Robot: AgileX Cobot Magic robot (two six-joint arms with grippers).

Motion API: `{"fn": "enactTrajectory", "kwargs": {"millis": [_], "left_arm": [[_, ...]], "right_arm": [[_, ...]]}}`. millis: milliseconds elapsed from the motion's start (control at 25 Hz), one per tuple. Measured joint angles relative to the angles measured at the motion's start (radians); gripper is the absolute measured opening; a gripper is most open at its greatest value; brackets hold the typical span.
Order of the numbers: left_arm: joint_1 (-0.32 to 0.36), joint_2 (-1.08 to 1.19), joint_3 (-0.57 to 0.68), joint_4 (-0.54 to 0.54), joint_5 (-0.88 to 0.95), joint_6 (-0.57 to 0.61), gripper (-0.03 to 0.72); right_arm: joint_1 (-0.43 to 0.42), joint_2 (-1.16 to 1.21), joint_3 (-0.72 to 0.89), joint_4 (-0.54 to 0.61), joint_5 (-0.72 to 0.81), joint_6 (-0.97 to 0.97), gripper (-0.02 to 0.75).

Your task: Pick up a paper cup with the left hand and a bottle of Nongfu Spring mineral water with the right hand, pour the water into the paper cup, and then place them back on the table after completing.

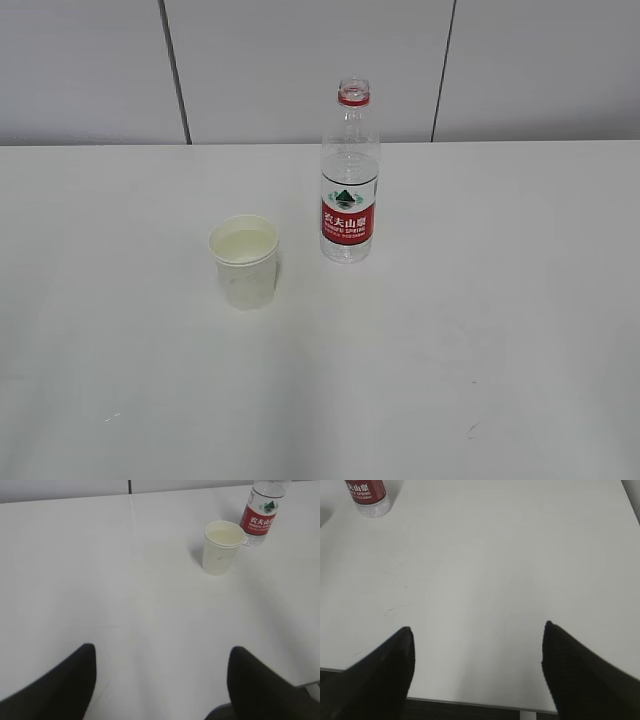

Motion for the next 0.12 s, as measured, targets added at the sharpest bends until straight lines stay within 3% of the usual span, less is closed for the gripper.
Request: {"fn": "enactTrajectory", "kwargs": {"millis": [120], "left_arm": [[0.000, 0.000, 0.000, 0.000, 0.000, 0.000, 0.500]], "right_arm": [[0.000, 0.000, 0.000, 0.000, 0.000, 0.000, 0.587]]}}
